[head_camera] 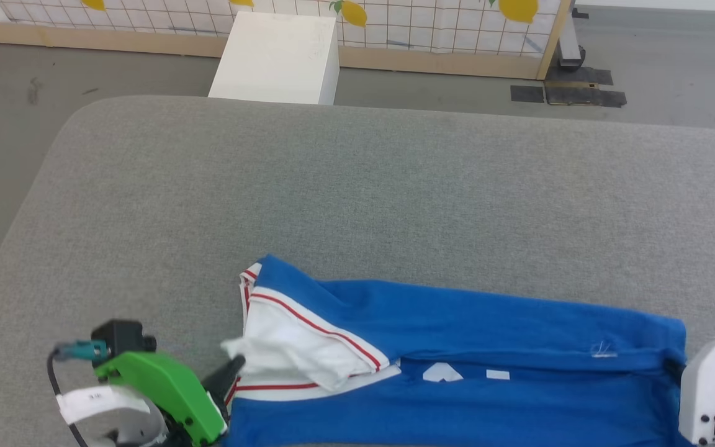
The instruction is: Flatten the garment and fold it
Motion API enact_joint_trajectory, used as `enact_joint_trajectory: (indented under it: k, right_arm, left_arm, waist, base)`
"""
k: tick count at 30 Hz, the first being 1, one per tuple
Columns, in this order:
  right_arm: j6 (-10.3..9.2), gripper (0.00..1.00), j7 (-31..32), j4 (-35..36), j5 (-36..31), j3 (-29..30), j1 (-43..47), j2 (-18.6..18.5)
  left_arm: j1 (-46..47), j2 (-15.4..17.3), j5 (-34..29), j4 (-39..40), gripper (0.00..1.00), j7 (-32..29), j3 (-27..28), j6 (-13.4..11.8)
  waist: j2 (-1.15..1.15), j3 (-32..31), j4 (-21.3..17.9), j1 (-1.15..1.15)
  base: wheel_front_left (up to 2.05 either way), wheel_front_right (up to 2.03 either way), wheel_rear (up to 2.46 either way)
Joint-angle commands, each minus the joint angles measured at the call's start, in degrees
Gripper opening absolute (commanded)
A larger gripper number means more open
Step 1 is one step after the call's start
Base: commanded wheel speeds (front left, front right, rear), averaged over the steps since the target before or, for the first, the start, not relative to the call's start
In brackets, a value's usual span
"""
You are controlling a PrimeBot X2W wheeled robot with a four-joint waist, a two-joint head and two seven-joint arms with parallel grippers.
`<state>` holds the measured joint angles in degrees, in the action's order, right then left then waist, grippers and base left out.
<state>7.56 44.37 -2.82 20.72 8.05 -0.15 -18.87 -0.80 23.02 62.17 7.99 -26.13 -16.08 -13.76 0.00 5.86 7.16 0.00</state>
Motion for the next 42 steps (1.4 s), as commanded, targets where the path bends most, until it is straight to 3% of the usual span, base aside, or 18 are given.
enact_joint_trajectory:
  k: [1,13,14,15,16,26,30,35,39,42]
  right_arm:
    - [-0.08,0.0,-0.1,-0.1,-0.2,0.2,1.0,0.5]
    - [-0.08,0.0,-1.3,-4.2,-1.6,-1.8,4.1,1.8]
    - [-0.08,0.62,-1.7,-4.3,-1.6,-1.8,4.1,1.9]
    - [-0.08,1.0,-2.0,-4.4,-1.6,-1.8,4.0,2.0]
    - [-0.08,1.0,-2.2,-4.5,-1.6,-1.9,4.0,2.0]
    - [-0.08,1.0,-0.4,0.2,1.2,0.7,5.1,-0.4]
    - [-0.08,1.0,1.5,3.1,2.5,3.5,5.3,-1.5]
    - [-0.08,1.0,2.7,4.5,3.0,5.1,4.3,-2.9]
    - [-0.08,1.0,3.3,3.7,4.7,3.4,3.8,-4.8]
    - [-0.08,1.0,3.2,2.8,6.2,2.1,3.6,-6.2]
  left_arm:
    - [-1.3,-0.6,0.6,-0.9,0.0,0.0,-0.2,-0.5]
    - [-3.5,-0.6,0.4,-10.9,0.0,-0.5,-1.1,-2.2]
    - [-3.5,-0.8,0.6,-11.2,0.24,-0.3,-0.9,-2.1]
    - [-3.3,-0.6,0.2,-11.5,0.91,-0.2,-1.0,-2.1]
    - [-3.2,-0.4,0.0,-11.7,1.0,-0.2,-1.1,-2.2]
    - [-1.5,4.9,-2.6,-6.1,1.0,-3.4,-0.9,-4.9]
    - [0.3,6.4,-4.1,-1.7,1.0,-1.0,1.6,-5.6]
    - [4.4,7.1,-12.0,1.0,1.0,12.4,3.5,-1.3]
    - [6.8,5.9,-18.5,-0.6,1.0,23.1,2.0,2.5]
    - [8.6,4.6,-23.3,-2.9,1.0,31.3,0.9,4.1]
  waist:
    - [0.0,0.0,0.0,0.0]
    - [0.0,-1.3,-0.7,0.0]
    - [0.0,-1.4,-0.8,0.0]
    - [0.0,-1.8,-0.9,0.0]
    - [0.0,-2.0,-0.9,0.0]
    - [0.0,-4.0,-0.8,0.0]
    - [0.0,-3.9,-0.8,0.0]
    - [0.0,-2.3,-0.8,0.0]
    - [0.0,-0.3,-0.4,0.0]
    - [0.0,1.1,0.0,0.0]
  base:
    - [0.0,0.0,0.0]
    - [0.0,0.0,0.0]
    - [0.0,0.0,0.0]
    - [0.0,0.0,0.0]
    - [0.0,0.0,0.0]
    - [0.0,0.0,0.0]
    - [0.0,0.0,0.0]
    - [0.0,0.0,0.0]
    - [0.0,0.0,0.0]
    - [0.0,0.0,0.0]
